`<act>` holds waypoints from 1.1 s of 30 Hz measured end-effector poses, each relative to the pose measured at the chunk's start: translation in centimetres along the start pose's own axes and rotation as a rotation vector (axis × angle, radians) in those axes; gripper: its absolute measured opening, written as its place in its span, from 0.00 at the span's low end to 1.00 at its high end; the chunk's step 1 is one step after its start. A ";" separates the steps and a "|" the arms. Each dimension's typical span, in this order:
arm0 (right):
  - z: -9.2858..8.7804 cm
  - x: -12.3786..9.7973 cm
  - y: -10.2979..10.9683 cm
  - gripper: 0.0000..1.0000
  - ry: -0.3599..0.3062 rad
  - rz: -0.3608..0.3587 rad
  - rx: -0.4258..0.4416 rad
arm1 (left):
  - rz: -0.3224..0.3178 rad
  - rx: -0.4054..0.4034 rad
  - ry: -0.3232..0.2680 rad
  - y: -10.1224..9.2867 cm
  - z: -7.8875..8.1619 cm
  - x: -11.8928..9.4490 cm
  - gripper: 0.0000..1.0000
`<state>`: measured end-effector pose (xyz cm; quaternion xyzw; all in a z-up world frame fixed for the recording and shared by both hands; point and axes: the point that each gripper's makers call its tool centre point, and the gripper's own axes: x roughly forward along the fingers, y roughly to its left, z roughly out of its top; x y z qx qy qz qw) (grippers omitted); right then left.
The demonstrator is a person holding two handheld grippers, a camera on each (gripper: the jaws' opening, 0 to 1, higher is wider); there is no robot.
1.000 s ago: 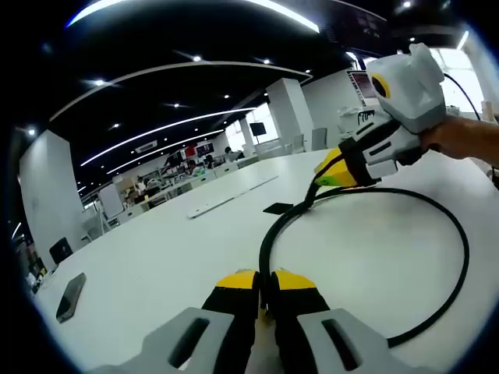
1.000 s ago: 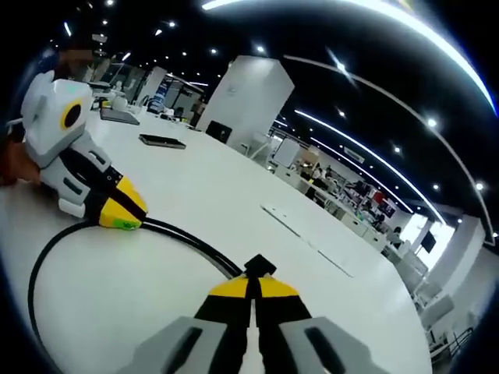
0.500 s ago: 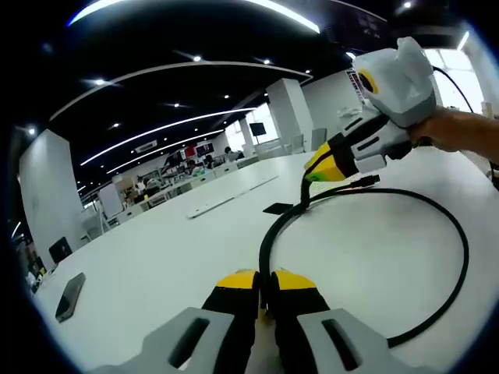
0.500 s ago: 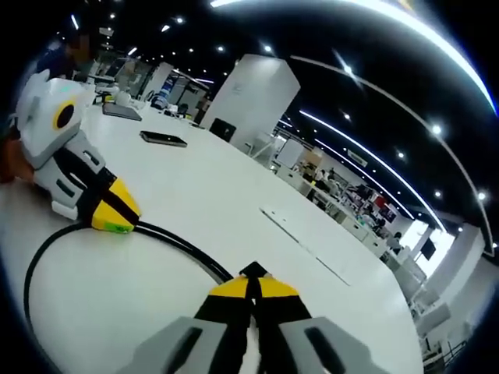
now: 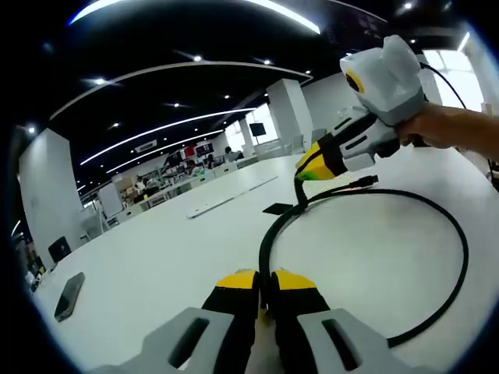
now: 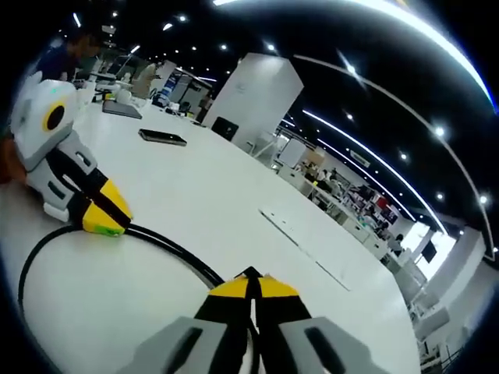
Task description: Find the charging cable on the desk, coil it up and secure with Velcro.
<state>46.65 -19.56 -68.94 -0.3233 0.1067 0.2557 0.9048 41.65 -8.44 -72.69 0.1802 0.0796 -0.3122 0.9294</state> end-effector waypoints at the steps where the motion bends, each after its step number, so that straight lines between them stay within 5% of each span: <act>1: 0.0 0.1 0.0 0.04 0.000 0.001 -0.002 | 0.000 0.001 0.000 0.0 0.0 0.0 0.08; 33: -0.1 2.3 -0.6 0.04 0.034 0.019 -0.009 | 0.002 -0.004 -0.002 0.2 0.2 0.1 0.08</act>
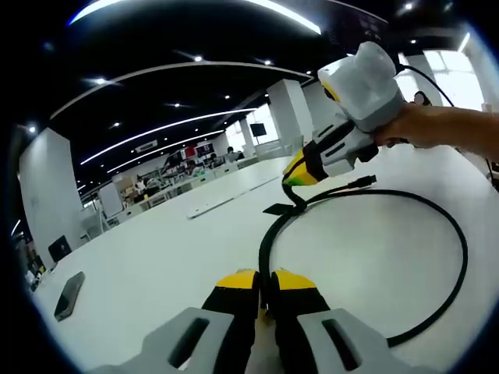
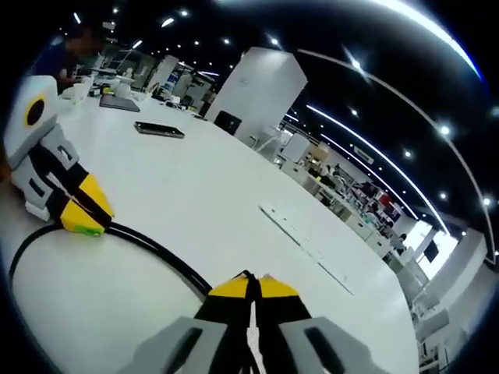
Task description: Find the charging cable on the desk, coil it up and secure with Velcro.
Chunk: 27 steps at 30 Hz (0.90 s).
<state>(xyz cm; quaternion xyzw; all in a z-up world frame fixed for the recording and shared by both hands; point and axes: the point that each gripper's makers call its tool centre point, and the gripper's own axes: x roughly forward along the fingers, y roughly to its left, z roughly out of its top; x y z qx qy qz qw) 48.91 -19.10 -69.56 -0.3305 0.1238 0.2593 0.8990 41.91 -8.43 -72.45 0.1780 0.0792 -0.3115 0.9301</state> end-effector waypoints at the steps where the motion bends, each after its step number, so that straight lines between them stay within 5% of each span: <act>1: 0.0 0.2 -0.1 0.04 0.001 0.000 -0.001 | 0.000 -0.001 0.000 0.0 0.0 0.0 0.08; 27: -1.0 1.7 -0.5 0.04 0.021 -0.015 0.028 | 0.005 -0.010 -0.008 -0.1 -0.1 -0.1 0.08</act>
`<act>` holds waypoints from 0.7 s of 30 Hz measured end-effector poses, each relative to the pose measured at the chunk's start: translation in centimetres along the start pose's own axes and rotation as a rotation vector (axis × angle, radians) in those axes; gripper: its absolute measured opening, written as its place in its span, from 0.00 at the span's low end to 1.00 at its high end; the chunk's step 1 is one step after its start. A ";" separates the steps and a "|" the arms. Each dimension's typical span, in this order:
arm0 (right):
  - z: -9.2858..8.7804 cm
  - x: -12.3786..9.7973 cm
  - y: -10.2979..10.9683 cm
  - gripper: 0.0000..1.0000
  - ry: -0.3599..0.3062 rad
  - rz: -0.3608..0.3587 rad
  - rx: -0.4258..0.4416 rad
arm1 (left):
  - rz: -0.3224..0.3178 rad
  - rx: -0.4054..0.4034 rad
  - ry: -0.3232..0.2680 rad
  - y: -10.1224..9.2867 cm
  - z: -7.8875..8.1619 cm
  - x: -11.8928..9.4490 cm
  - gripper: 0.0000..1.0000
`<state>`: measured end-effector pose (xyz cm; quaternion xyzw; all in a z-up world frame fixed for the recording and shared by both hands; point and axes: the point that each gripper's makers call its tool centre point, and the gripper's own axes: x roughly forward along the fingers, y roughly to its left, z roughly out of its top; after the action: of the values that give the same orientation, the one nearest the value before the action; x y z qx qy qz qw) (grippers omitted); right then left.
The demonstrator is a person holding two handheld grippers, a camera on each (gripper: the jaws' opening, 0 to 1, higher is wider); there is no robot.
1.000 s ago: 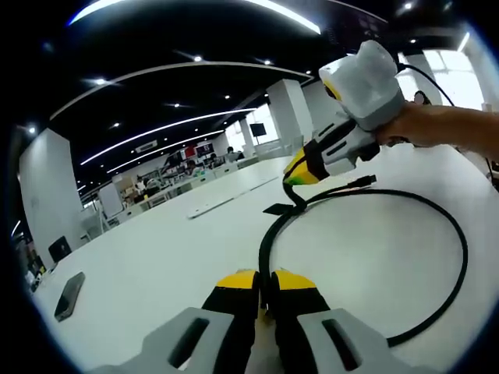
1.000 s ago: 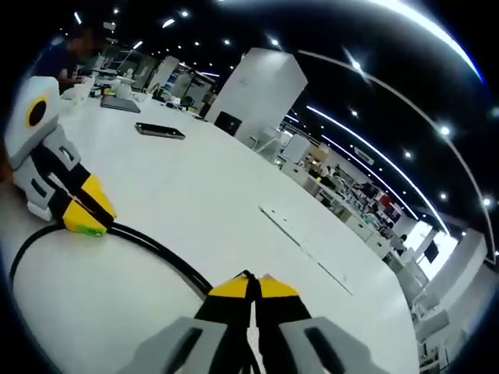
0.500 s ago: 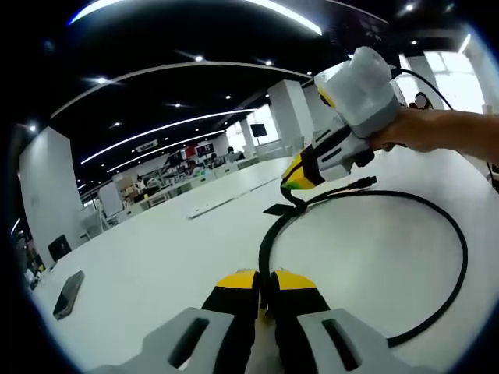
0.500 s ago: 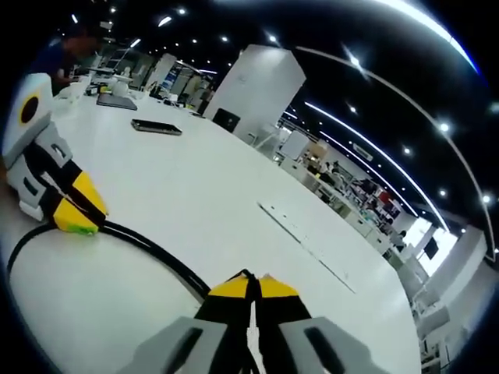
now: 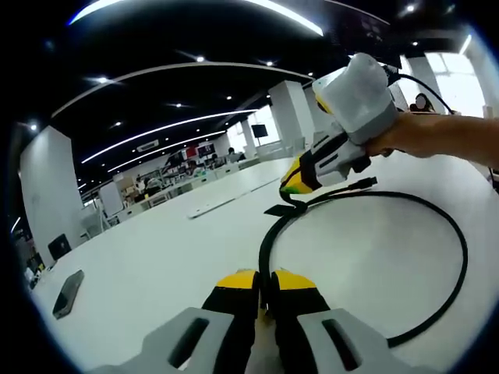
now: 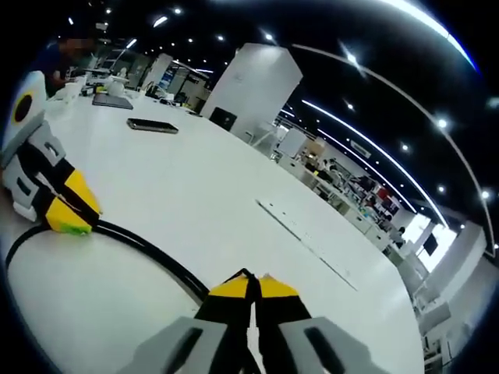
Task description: Find the charging cable on the desk, coil it up and secure with Velcro.
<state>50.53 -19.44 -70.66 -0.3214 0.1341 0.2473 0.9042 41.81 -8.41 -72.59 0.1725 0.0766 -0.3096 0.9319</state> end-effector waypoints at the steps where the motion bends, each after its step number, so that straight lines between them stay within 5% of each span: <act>1: 0.0 0.0 0.0 0.04 0.000 -0.001 0.001 | 0.000 0.000 0.000 0.0 0.0 0.0 0.08; 21: -0.1 0.2 0.0 0.04 0.007 -0.012 0.004 | 0.002 0.008 -0.002 0.0 0.0 0.0 0.08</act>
<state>50.71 -19.45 -70.77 -0.3212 0.1357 0.2404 0.9059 41.78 -8.44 -72.59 0.1763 0.0743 -0.3093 0.9315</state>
